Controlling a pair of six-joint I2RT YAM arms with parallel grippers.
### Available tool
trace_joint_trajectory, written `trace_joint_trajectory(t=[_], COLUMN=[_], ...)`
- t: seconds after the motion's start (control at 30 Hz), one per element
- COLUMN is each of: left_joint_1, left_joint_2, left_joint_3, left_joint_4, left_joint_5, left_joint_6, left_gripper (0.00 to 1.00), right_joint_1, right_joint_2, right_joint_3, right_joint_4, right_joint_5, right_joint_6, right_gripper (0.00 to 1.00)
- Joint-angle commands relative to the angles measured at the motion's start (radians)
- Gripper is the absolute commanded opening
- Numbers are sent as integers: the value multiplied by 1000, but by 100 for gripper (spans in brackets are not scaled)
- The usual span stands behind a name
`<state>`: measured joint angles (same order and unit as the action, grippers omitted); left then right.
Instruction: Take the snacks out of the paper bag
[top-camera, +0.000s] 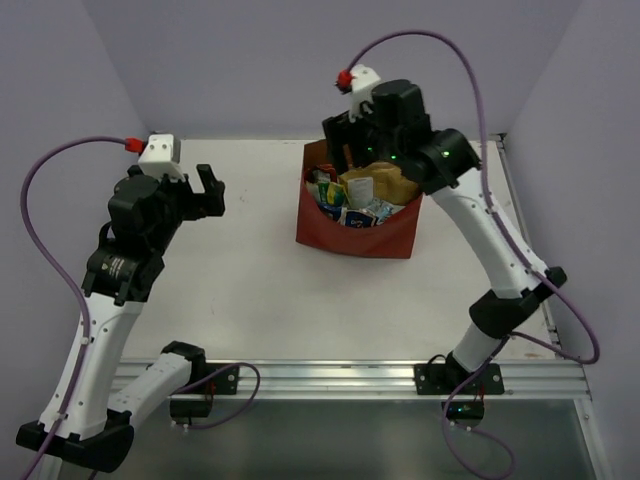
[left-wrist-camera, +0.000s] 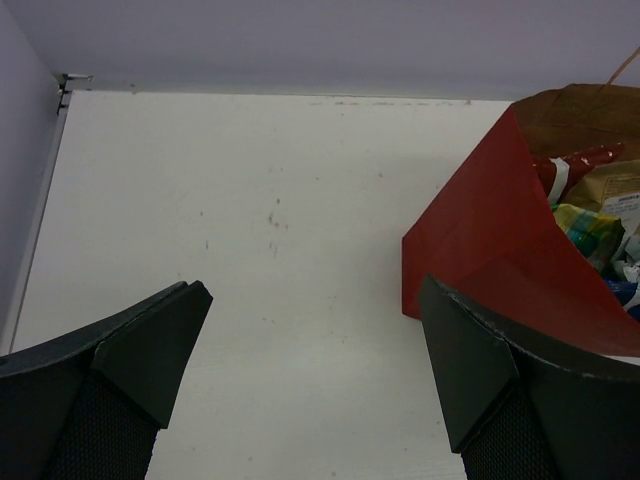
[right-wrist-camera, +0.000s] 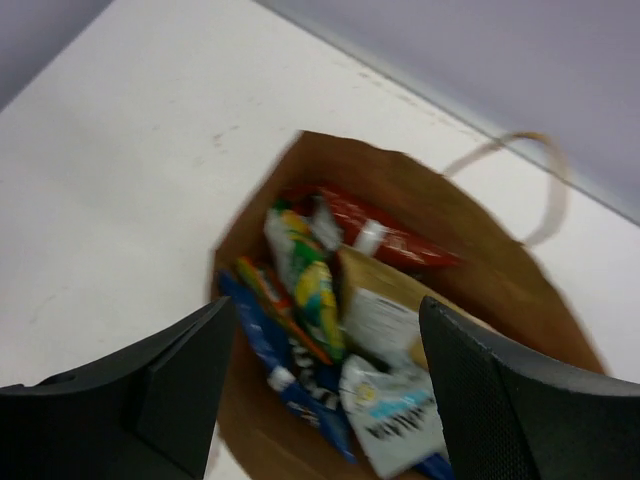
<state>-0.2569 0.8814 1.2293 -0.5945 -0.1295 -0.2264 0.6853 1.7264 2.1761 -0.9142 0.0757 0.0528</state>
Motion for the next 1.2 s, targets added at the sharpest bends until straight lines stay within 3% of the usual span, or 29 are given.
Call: trace_joint_trajectory(t=[0.0, 0.13, 0.23, 0.6, 0.87, 0.97, 1.07, 1.1, 1.17], left_joint_1=[-7, -7, -7, -7, -7, -7, -7, -7, -7], left_joint_2=[1, 7, 7, 13, 21, 27, 50, 57, 85], left_joint_3=[35, 18, -4, -39, -41, -30, -13, -8, 13], left_joint_4=[7, 27, 41, 41, 18, 16, 18, 21, 24], left_joint_5=[30, 65, 93, 165, 169, 174, 206, 229, 252], left_joint_6=[-13, -4, -1, 15, 13, 15, 15, 12, 4], left_gripper=[100, 100, 100, 100, 100, 100, 100, 100, 100], right_joint_1=[-176, -402, -479, -504, -503, -503, -503, -503, -503], right_joint_2=[-125, -157, -111, 206, 269, 280, 277, 266, 192], right_joint_3=[-71, -211, -199, -70, -70, -79, -79, -105, -162], right_joint_4=[21, 133, 176, 178, 190, 178, 120, 114, 130], right_joint_5=[-73, -268, -394, -565, -657, -688, -670, -660, -619], right_joint_6=[-204, -313, -360, -449, -439, -442, -442, -436, -424], right_gripper=[77, 75, 72, 65, 56, 43, 17, 4, 0])
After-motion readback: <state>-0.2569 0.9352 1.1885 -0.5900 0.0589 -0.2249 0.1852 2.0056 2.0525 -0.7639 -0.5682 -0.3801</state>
